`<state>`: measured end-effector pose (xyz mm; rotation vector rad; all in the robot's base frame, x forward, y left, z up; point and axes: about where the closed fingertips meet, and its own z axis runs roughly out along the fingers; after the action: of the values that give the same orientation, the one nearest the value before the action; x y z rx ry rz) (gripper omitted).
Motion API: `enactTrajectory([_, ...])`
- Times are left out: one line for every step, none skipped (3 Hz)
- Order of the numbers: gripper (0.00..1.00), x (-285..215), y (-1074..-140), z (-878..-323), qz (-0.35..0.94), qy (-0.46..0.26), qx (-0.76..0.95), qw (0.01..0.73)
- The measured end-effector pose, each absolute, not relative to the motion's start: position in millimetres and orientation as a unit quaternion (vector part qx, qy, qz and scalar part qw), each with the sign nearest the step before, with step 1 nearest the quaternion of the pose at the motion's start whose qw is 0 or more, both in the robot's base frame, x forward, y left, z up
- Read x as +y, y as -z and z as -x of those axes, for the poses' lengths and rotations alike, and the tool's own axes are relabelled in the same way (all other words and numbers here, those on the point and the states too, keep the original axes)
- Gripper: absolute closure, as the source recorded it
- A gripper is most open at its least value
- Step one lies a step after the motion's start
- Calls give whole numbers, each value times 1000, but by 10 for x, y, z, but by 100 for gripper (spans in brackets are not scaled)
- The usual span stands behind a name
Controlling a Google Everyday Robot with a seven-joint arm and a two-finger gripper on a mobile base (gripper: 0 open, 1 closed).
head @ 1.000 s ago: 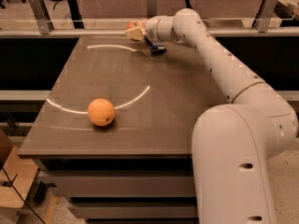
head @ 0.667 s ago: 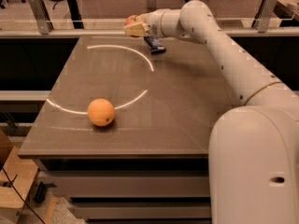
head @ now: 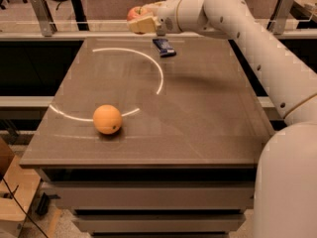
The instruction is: Move apple near orange
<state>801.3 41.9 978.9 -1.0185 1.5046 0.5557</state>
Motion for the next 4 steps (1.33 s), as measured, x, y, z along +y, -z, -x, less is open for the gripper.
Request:
enactTrajectory([100,450,-9784,-8003,442,-236,645,578])
enactTrajectory([100,481,-9770,-7742,476,-239,640,553])
enactTrajectory([100,432,-9700,-7318,511,-248,637,521])
enactTrajectory([100,332,-9528,-6910,531,-263,640,489])
